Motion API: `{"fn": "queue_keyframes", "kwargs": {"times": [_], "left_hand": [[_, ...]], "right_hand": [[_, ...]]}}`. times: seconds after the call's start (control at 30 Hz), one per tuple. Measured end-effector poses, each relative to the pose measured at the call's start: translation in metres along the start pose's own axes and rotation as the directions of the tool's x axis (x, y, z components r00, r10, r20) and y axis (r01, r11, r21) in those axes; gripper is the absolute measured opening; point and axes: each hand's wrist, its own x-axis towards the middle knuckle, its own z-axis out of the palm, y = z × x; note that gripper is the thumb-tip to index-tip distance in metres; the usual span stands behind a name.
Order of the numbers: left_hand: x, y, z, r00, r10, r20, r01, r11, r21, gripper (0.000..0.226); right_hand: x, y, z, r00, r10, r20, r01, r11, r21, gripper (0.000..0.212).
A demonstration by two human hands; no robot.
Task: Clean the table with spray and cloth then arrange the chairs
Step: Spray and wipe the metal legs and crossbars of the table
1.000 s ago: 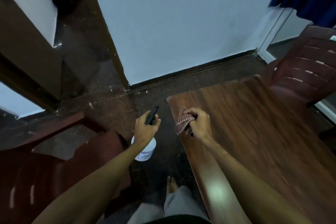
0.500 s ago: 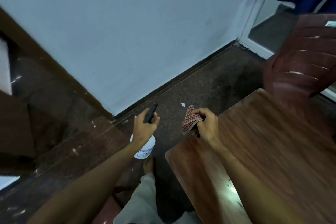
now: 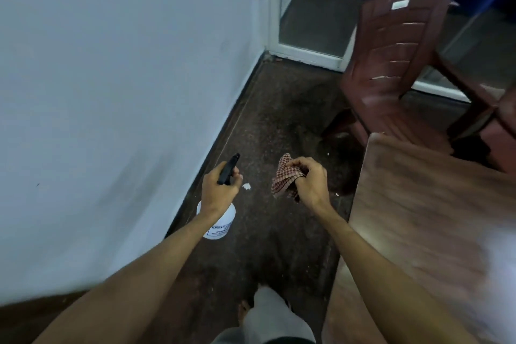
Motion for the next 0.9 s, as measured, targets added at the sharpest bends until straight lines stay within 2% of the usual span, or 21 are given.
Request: {"fn": "queue_keyframes", "kwargs": {"times": [0.17,0.27,0.47,0.63,0.73,0.83,0.9], "left_hand": [[0.092,-0.003,0.020,0.980,0.051,0.194,-0.057,0.998,0.027,0.009],[0.139,-0.003,0.036,0.960,0.107,0.257,-0.114,0.993,0.015,0.012],[0.222,0.022,0.067,0.851,0.183,0.493,-0.215,0.977,0.009,0.010],[0.282,0.043,0.123,0.667,0.220,0.712,-0.294,0.956,-0.021,0.012],[0.312,0.043,0.172,0.531,0.284,0.799,-0.395,0.916,-0.063,0.014],[0.335,0.037,0.221,0.320,0.343,0.883,-0.494,0.856,-0.154,0.012],[0.345,0.028,0.248,0.242,0.372,0.896,-0.533,0.823,-0.197,0.011]], "right_hand": [[0.040,0.010,0.018,0.978,0.134,-0.160,-0.128,0.991,0.046,0.043],[0.065,0.019,0.027,0.957,0.204,-0.205,-0.196,0.979,0.060,0.044],[0.104,0.014,0.029,0.855,0.332,-0.398,-0.302,0.943,0.139,0.033],[0.115,0.023,0.031,0.692,0.474,-0.545,-0.432,0.876,0.215,0.034],[0.125,0.038,0.037,0.540,0.560,-0.629,-0.517,0.810,0.278,0.041],[0.138,0.055,0.048,0.339,0.612,-0.715,-0.575,0.736,0.357,0.045],[0.144,0.065,0.054,0.261,0.616,-0.744,-0.593,0.710,0.380,0.046]]}}
